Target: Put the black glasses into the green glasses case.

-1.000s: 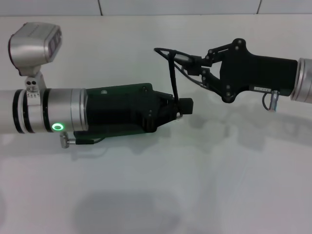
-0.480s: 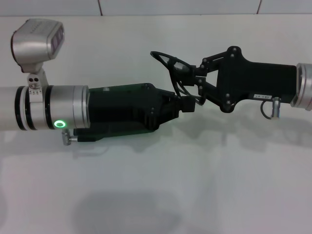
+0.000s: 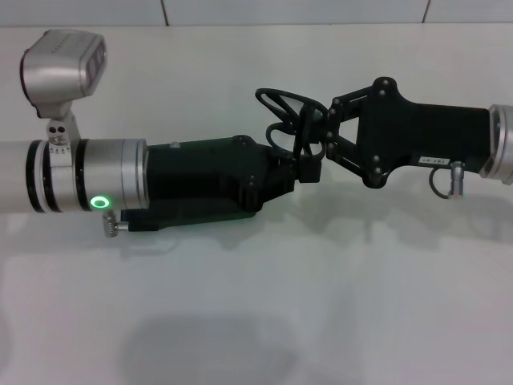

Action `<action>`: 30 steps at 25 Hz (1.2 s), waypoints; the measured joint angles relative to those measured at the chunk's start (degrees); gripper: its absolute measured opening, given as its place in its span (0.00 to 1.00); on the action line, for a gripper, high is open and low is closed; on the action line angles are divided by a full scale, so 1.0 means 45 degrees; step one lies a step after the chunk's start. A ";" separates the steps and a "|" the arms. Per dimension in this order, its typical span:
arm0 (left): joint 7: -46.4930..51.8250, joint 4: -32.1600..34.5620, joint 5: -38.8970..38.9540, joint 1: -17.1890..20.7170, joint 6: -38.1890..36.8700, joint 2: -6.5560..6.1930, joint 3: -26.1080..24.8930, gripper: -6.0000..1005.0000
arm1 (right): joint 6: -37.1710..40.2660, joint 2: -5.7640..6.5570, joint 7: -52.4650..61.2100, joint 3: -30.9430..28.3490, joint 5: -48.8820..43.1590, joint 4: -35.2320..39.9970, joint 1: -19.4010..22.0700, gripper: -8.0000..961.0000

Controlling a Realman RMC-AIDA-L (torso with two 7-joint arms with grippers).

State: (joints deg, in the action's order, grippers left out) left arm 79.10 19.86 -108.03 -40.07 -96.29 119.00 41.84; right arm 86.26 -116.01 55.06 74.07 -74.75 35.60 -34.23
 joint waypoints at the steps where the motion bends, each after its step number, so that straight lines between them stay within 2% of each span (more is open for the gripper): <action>1: 0.0000 0.0000 -0.0006 -0.0015 0.0002 0.0000 -0.0001 0.01 | 0.0018 0.0000 0.0003 -0.0017 0.0002 0.0000 0.0000 0.08; 30: -0.0034 0.0004 -0.0077 0.0052 -0.0028 -0.0011 0.0019 0.01 | -0.0145 0.0050 0.0020 -0.0385 0.0525 -0.0336 0.0013 0.08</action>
State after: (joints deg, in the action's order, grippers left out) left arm 78.95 19.88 -108.38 -39.83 -96.42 118.95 41.92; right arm 85.61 -115.78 55.15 72.33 -72.39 34.09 -34.17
